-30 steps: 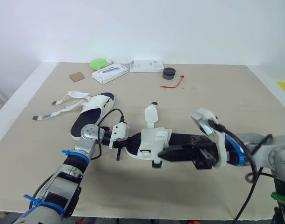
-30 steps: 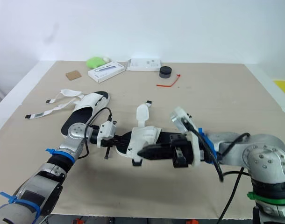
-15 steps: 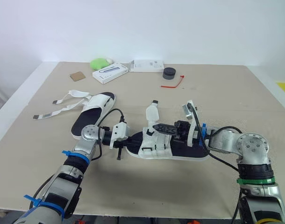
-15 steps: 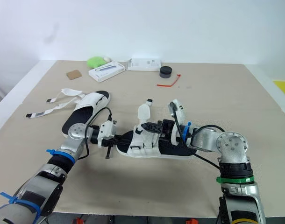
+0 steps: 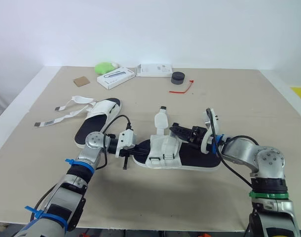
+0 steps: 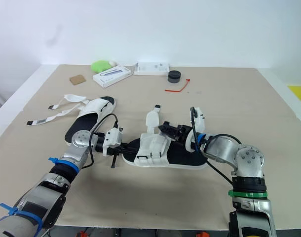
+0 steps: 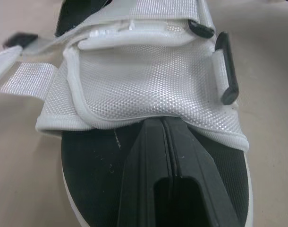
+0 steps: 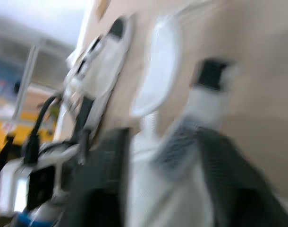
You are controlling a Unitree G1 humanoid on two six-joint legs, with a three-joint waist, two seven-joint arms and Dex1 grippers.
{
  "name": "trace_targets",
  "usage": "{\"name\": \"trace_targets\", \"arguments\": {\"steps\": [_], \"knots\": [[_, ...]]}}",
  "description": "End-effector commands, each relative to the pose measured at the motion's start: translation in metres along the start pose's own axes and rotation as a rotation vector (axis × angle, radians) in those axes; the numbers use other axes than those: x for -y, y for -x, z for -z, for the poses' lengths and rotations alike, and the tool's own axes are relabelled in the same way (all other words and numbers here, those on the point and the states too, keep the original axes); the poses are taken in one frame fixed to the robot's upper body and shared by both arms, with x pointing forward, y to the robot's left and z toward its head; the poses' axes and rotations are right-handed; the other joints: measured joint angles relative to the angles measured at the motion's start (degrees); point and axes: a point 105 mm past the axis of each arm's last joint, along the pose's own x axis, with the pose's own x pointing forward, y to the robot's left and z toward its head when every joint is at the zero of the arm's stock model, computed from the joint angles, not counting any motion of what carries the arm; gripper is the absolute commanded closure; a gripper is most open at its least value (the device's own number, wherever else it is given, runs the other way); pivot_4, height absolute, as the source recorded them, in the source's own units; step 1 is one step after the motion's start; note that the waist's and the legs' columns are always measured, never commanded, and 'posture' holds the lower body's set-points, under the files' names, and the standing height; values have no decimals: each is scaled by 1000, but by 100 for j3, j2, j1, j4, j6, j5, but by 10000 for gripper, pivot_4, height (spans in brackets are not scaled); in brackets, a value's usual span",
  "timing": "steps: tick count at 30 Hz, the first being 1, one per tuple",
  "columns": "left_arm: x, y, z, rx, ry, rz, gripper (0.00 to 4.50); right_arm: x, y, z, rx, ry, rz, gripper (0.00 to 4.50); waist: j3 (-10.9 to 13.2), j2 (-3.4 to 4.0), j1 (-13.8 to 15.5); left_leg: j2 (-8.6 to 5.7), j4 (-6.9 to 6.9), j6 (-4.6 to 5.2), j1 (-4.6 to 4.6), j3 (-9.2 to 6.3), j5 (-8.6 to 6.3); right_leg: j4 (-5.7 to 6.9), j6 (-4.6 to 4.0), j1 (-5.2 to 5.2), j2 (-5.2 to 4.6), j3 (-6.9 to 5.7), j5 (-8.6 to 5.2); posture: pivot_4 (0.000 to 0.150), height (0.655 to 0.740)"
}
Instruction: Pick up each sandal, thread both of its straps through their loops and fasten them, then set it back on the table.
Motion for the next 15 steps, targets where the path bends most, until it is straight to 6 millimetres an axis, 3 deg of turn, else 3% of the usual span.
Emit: {"name": "trace_targets", "arguments": {"steps": [1, 7, 9, 12, 15], "knots": [[42, 9, 63, -208, 222, 79, 45000, 7, 3, -5, 27, -33, 27, 11146, -4, 8, 0, 0, -1, 0, 0, 0, 0, 0, -1, -1, 0, 1, 0, 1500, 7400], [41, 8, 62, -206, 223, 76, 45000, 5, 6, -13, 48, -4, 27, 11146, -8, 14, -1, -1, -6, 1, 0, 0, 0, 0, -3, -1, 3, 3, -2, 1500, 7400], [41, 8, 63, -205, 223, 76, 45000, -11, 14, -31, 104, 33, -47, 11146, -4, 18, -1, -1, -6, 1, 0, 0, 0, 0, -3, -1, 3, 3, -2, 1500, 7400], [42, 7, 63, -203, 224, 79, 45000, -50, 34, -63, 195, 139, -207, 11146, 17, 44, -1, -5, -5, 3, -3, 4, 1, 0, 0, -4, 1, 8, 0, 1500, 7400], [42, 6, 62, -203, 224, 81, 45000, -71, 42, -71, 176, 220, -282, 11146, 23, 55, -1, -7, -5, 7, -7, 12, 3, 0, 5, -11, -1, 14, 3, 1500, 7400]]}}
